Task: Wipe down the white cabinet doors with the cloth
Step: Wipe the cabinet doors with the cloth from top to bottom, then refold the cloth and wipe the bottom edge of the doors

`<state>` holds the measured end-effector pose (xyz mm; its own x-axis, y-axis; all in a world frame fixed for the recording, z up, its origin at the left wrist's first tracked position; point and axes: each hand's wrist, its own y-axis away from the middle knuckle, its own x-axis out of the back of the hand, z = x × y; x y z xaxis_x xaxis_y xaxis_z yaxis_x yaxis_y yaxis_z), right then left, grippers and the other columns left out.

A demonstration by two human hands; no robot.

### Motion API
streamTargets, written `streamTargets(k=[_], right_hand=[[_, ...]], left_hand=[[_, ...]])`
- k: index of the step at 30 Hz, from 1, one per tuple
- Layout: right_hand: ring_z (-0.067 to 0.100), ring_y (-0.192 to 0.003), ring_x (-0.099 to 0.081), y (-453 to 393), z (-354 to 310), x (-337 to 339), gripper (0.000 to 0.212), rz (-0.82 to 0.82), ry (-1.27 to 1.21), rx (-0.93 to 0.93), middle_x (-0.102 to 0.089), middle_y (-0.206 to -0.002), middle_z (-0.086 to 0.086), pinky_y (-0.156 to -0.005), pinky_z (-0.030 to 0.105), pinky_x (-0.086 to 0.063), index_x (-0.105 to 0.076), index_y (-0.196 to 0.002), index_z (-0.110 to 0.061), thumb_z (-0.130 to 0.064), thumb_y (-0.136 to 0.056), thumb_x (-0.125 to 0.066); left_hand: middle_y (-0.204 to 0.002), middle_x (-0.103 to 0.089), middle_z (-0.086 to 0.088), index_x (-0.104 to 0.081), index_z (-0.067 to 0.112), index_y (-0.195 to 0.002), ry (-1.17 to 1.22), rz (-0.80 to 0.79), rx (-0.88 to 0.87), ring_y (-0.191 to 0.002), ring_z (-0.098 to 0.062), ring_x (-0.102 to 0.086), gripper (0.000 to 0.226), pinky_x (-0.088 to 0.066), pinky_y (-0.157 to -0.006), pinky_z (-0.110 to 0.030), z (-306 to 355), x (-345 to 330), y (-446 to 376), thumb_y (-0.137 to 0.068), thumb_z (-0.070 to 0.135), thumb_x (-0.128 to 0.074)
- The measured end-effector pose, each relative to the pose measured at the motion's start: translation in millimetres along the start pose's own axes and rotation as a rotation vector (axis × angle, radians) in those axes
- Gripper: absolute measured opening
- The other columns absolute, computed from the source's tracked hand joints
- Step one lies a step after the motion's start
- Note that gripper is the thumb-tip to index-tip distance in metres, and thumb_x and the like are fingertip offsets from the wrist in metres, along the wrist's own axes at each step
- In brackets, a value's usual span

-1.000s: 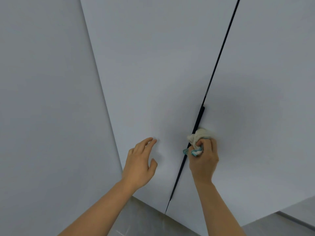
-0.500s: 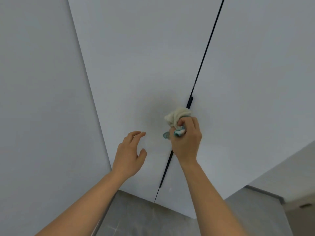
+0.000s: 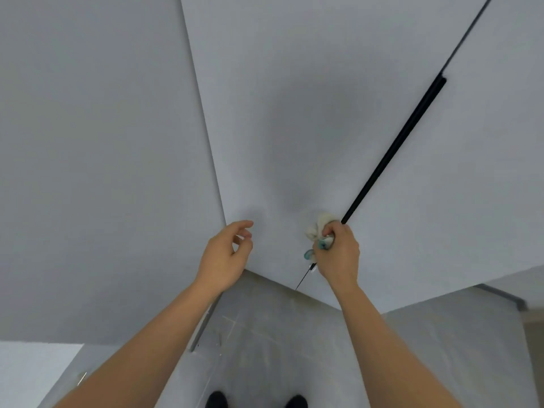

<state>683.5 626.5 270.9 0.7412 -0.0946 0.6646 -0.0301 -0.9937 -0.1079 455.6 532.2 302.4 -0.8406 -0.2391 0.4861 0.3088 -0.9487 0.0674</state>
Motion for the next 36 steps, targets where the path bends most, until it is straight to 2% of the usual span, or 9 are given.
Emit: streamTargets(k=[2,4,9,14,20,24,28,32,36], right_hand=[[0.020,-0.079,-0.057,26.4,3.3,-21.6,0.035,-0.034,-0.088,-0.037,-0.059,-0.097,0.002,-0.067,0.031,-0.048,-0.054,-0.087,-0.021,0.006,-0.073,-0.072],[0.014,-0.077,-0.054,53.4,13.1,-47.6,0.039,-0.064,-0.154,-0.052,-0.058,-0.092,0.000,-0.068,0.021,-0.044,-0.051,-0.086,-0.023,0.005,-0.072,-0.073],[0.005,-0.075,-0.054,117.1,66.2,-118.5,0.042,-0.247,-0.217,-0.099,-0.058,-0.090,-0.005,-0.065,0.012,-0.041,-0.052,-0.085,-0.026,0.005,-0.071,-0.076],[0.004,-0.081,-0.062,161.8,152.0,-193.0,0.034,-0.479,-0.306,-0.231,-0.064,-0.098,-0.006,-0.066,0.013,-0.051,-0.063,-0.098,-0.024,0.002,-0.081,-0.077],[0.006,-0.091,-0.069,181.0,285.2,-275.1,0.027,-0.582,-0.330,-0.373,-0.073,-0.099,-0.013,-0.080,0.021,-0.057,-0.072,-0.107,-0.029,-0.011,-0.089,-0.078],[0.007,-0.089,-0.071,174.3,361.8,-331.3,0.028,-0.610,-0.328,-0.435,-0.075,-0.099,-0.011,-0.084,0.031,-0.061,-0.075,-0.107,-0.028,-0.009,-0.087,-0.079],[0.017,-0.093,-0.074,153.6,425.2,-387.3,0.030,-0.607,-0.319,-0.460,-0.078,-0.101,-0.003,-0.085,0.039,-0.063,-0.076,-0.109,-0.026,-0.006,-0.086,-0.077],[0.016,-0.092,-0.075,120.8,468.7,-437.1,0.025,-0.580,-0.328,-0.457,-0.077,-0.099,0.000,-0.081,0.029,-0.061,-0.074,-0.106,-0.024,-0.007,-0.088,-0.078],[0.018,-0.090,-0.075,92.5,498.6,-478.6,0.020,-0.571,-0.298,-0.446,-0.077,-0.097,0.000,-0.080,0.036,-0.063,-0.071,-0.097,-0.034,-0.020,-0.087,-0.082]], left_hand=[[-0.116,-0.069,0.005,-0.063,0.033,-0.124,0.103,-0.108,0.157,-0.104,-0.007,-0.063,0.023,-0.050,-0.090,-0.020,-26.6,-14.7,6.2,-0.104,0.029,-0.051],[-0.128,-0.065,0.006,-0.061,0.032,-0.132,0.179,-0.201,0.301,-0.110,-0.008,-0.063,0.032,-0.051,-0.100,-0.031,-60.6,-36.2,16.7,-0.105,0.040,-0.047],[-0.138,-0.054,0.020,-0.043,0.049,-0.144,0.396,-0.315,0.531,-0.118,-0.005,-0.060,0.042,-0.054,-0.099,-0.037,-144.6,-93.9,43.6,-0.103,0.056,-0.040],[-0.120,-0.072,0.009,-0.059,0.046,-0.132,0.556,-0.291,0.703,-0.114,-0.016,-0.067,0.032,-0.056,-0.086,-0.036,-238.5,-155.2,57.7,-0.106,0.044,-0.042],[-0.119,-0.073,0.004,-0.064,0.043,-0.126,0.548,-0.221,0.830,-0.107,-0.015,-0.070,0.028,-0.061,-0.080,-0.033,-363.7,-247.9,71.5,-0.102,0.031,-0.056],[-0.120,-0.072,-0.001,-0.065,0.034,-0.126,0.538,-0.183,0.864,-0.106,-0.020,-0.071,0.029,-0.063,-0.084,-0.039,-440.0,-303.9,54.8,-0.101,0.020,-0.057],[-0.117,-0.071,0.001,-0.064,0.041,-0.111,0.443,-0.187,0.830,-0.103,-0.019,-0.071,0.028,-0.060,-0.091,-0.045,-505.3,-349.8,22.1,-0.100,0.017,-0.058],[-0.114,-0.072,-0.002,-0.062,0.037,-0.114,0.349,-0.231,0.753,-0.098,-0.019,-0.070,0.029,-0.058,-0.079,-0.036,-559.9,-381.5,-19.3,-0.099,0.013,-0.059],[-0.114,-0.072,-0.007,-0.064,0.032,-0.120,0.185,-0.314,0.619,-0.092,-0.018,-0.068,0.026,-0.057,-0.068,-0.030,-600.8,-396.1,-70.2,-0.098,0.018,-0.062]])
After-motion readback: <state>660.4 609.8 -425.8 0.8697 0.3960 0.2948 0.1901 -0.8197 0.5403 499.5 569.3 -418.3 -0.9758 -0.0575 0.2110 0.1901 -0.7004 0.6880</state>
